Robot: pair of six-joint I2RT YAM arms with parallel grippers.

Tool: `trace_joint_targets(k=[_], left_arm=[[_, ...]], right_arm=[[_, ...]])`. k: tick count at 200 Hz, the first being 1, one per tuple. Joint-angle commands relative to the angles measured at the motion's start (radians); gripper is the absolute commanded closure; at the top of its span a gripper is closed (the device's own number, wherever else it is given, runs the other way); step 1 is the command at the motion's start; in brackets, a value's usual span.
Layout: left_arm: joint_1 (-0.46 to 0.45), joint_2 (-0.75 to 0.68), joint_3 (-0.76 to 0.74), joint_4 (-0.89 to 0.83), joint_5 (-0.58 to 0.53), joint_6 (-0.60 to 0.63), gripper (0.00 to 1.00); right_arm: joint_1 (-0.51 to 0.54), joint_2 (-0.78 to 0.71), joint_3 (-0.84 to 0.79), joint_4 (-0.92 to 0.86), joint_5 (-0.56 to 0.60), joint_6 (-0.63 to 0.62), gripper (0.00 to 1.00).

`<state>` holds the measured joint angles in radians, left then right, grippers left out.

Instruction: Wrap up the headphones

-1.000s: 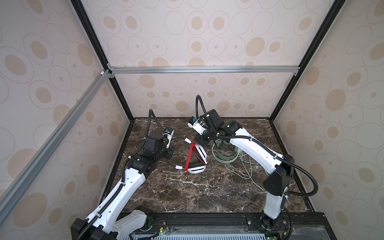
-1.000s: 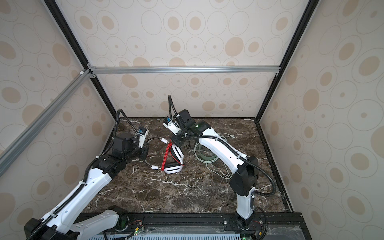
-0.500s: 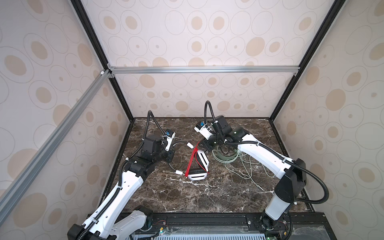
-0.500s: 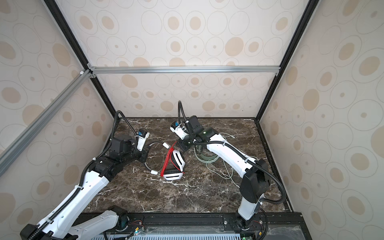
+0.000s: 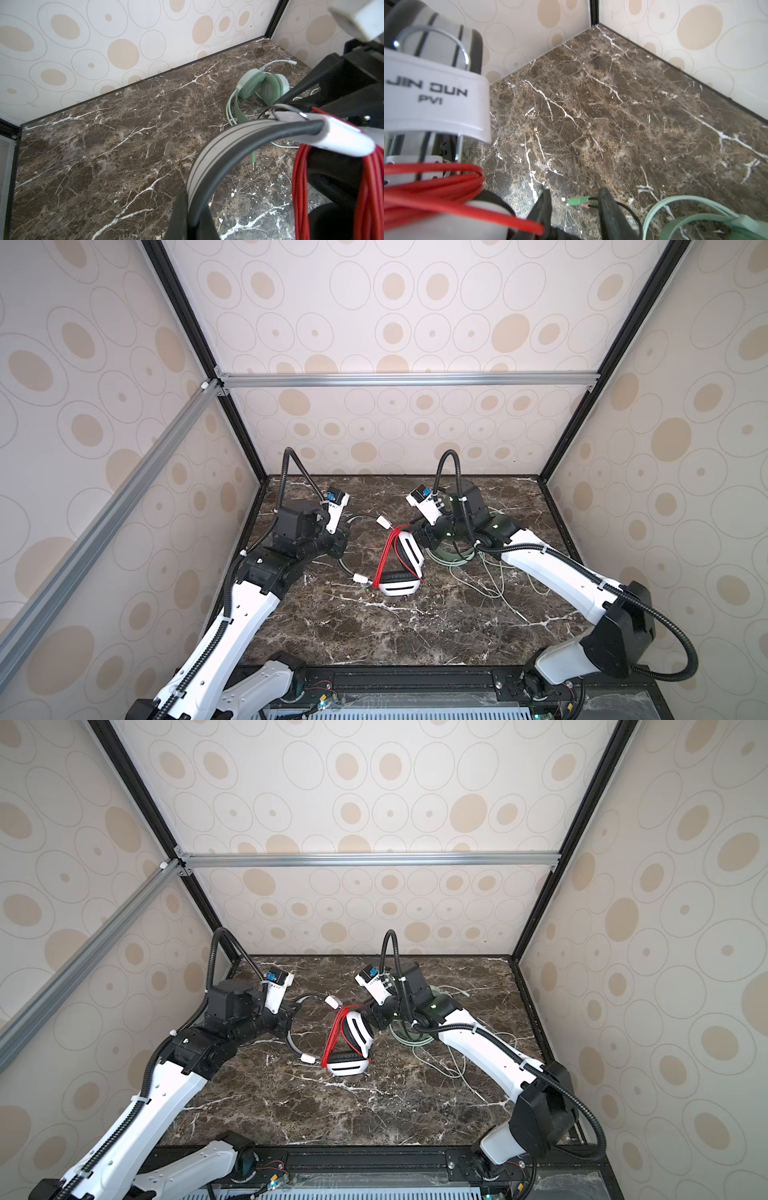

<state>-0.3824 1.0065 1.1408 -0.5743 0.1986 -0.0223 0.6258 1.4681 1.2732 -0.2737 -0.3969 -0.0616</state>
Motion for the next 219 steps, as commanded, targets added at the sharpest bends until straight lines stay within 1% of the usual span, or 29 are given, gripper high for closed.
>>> trace_joint_targets(k=[1,22,48,69,87,102,160,194,208,219], left_arm=[[-0.002,-0.011,0.119,0.031,0.075,-0.056,1.00],[-0.003,0.005,0.167,0.031,0.091,-0.076,1.00],[-0.002,0.048,0.269,0.015,0.125,-0.092,1.00],[-0.003,0.085,0.343,-0.003,0.150,-0.105,1.00],[-0.003,0.104,0.380,-0.001,0.167,-0.123,1.00],[-0.002,0.116,0.397,0.012,0.178,-0.144,1.00],[-0.002,0.161,0.465,0.073,0.232,-0.219,1.00],[-0.003,0.184,0.490,0.098,0.254,-0.245,1.00],[-0.001,0.188,0.491,0.112,0.255,-0.252,1.00],[-0.001,0.191,0.491,0.119,0.259,-0.260,1.00]], right_arm=[[-0.031,-0.033,-0.049,0.119,-0.034,0.039,0.56],[-0.049,-0.053,-0.076,0.161,-0.053,0.056,0.51],[-0.063,-0.076,-0.094,0.191,-0.086,0.076,0.46],[-0.064,-0.095,-0.106,0.232,-0.113,0.100,0.39],[-0.064,-0.109,-0.116,0.270,-0.115,0.127,0.33],[-0.065,-0.125,-0.134,0.309,-0.102,0.146,0.31],[-0.066,-0.135,-0.160,0.398,-0.101,0.200,0.30],[-0.068,-0.129,-0.191,0.500,-0.073,0.279,0.31],[-0.067,-0.123,-0.202,0.540,-0.060,0.306,0.34],[-0.068,-0.119,-0.211,0.565,-0.053,0.321,0.43]])
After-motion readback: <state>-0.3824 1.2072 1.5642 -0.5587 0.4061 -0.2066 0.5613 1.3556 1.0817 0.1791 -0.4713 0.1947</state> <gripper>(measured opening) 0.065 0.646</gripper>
